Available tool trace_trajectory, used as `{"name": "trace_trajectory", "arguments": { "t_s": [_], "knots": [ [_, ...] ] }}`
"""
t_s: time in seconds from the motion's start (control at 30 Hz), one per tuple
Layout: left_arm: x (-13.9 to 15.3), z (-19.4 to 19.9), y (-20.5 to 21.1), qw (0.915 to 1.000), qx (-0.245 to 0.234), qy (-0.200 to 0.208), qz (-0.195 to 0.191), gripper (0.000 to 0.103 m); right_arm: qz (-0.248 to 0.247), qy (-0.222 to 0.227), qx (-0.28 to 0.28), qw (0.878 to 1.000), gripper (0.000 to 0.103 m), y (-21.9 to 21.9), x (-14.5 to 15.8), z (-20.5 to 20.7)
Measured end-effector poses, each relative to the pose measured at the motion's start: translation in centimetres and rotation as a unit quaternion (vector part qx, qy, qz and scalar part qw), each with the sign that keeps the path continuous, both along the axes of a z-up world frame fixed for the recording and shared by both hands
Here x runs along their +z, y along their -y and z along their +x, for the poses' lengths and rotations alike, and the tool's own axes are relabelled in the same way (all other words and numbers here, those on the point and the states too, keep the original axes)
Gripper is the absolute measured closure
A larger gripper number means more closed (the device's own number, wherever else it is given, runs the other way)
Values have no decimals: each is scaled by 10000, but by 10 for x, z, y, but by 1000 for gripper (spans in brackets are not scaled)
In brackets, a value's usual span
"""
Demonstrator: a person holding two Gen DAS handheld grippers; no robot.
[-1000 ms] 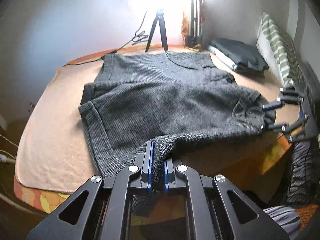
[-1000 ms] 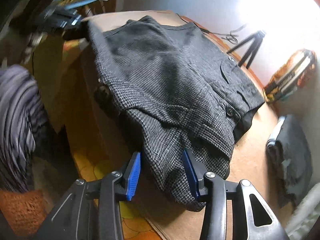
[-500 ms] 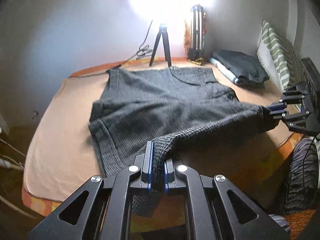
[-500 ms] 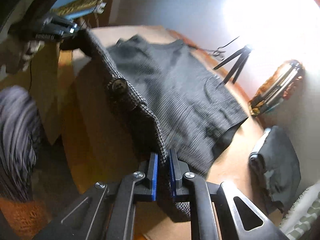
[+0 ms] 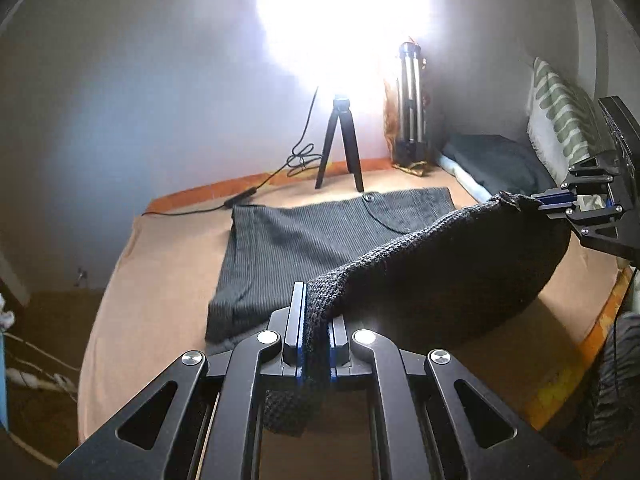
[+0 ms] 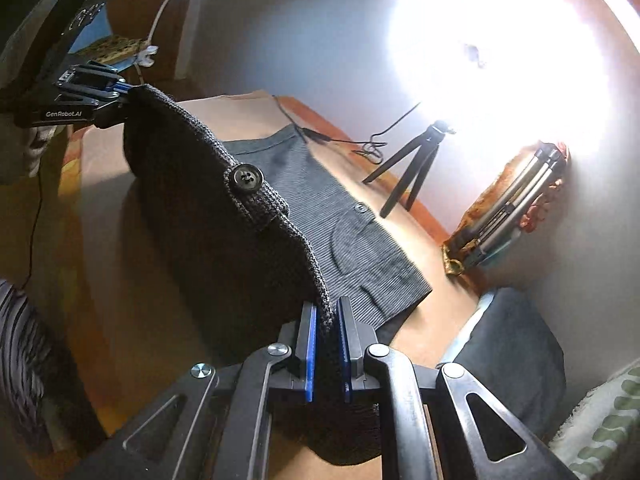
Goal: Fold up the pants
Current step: 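Lift the shorts hem with both grippers and fold it over toward the waistband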
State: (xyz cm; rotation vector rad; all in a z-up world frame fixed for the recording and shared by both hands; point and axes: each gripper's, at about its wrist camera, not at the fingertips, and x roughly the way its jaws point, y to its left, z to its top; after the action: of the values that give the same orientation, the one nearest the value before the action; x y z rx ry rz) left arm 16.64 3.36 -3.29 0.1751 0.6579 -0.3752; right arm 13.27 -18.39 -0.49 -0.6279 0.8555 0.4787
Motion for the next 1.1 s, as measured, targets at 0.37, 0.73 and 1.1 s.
{"name": "trace_trajectory", "arguments": {
  "t_s": [0.37,0.73,1.1],
  "knots": [
    [18,70,7,9994,-54,306,172,96,-89,243,-269,9993,96,-4,-4,62],
    [5,142,26,9981,-100,215,576,96,-233,135,-558,9981,96,2,-41,140],
    [-48,192,38,9928,-74,-416,1122,96,-409,-286,-625,9968,96,1,-98,188]
  ]
}}
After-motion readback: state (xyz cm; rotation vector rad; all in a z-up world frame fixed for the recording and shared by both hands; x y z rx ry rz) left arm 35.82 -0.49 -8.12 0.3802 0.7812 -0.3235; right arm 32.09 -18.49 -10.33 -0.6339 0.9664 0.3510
